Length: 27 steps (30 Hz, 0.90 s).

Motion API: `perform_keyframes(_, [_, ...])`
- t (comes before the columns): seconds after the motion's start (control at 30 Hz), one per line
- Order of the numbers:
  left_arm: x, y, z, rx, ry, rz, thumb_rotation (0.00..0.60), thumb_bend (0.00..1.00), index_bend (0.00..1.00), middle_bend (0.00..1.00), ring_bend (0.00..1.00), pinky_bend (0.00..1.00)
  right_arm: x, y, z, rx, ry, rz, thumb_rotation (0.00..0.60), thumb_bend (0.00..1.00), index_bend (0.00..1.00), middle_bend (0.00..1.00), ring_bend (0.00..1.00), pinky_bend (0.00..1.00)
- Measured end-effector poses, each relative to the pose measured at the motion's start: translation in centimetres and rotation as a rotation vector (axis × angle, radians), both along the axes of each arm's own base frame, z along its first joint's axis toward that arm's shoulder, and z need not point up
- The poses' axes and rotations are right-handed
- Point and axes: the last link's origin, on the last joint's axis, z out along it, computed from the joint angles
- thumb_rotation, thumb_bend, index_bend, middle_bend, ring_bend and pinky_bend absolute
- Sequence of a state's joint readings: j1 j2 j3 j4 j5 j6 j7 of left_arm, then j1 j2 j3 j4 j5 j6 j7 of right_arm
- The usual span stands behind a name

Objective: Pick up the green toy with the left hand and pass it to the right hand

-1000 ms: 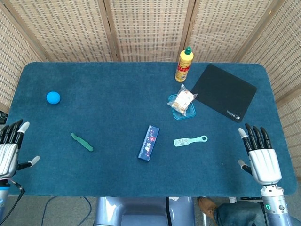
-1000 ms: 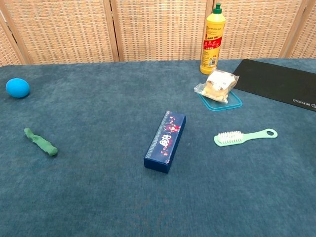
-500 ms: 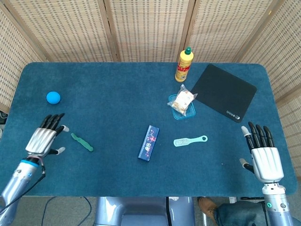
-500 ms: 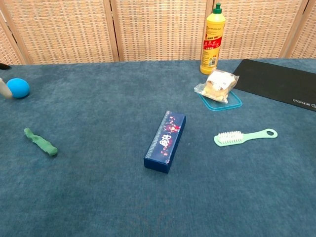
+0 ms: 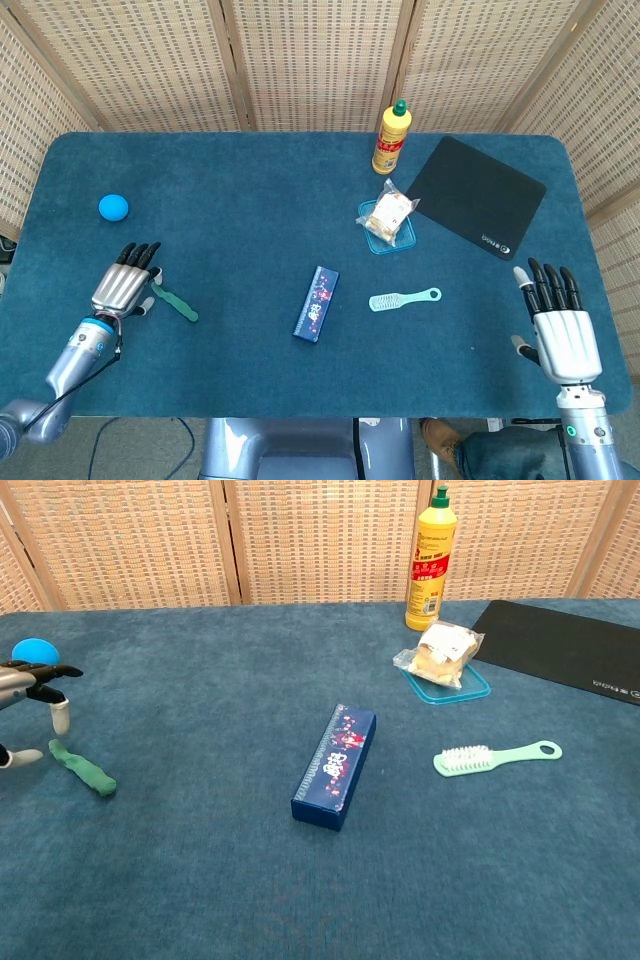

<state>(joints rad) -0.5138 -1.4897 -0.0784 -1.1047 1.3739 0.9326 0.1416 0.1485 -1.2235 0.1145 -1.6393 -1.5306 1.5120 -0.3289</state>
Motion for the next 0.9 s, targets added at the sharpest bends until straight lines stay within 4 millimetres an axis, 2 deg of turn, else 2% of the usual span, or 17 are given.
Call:
perform_keyframes(0.2, [-0.2, 0.6, -1.0, -0.014, -0.004, 0.012, 0.6, 0.37, 0.45, 0.0, 0.0, 0.0, 0.0, 0.0, -0.1, 0.004, -0.001, 0.0, 0.6, 0.0, 0.0, 0.0, 0.0, 0.0])
perform_keyframes(0.9, [-0.1, 1.0, -1.9, -0.017, 0.004, 0.011, 0.6, 0.37, 0.51, 0.0, 0.0, 0.0, 0.0, 0.0, 0.0, 0.011, -0.013, -0.001, 0.6, 0.0, 0.0, 0.0, 0.0, 0.0])
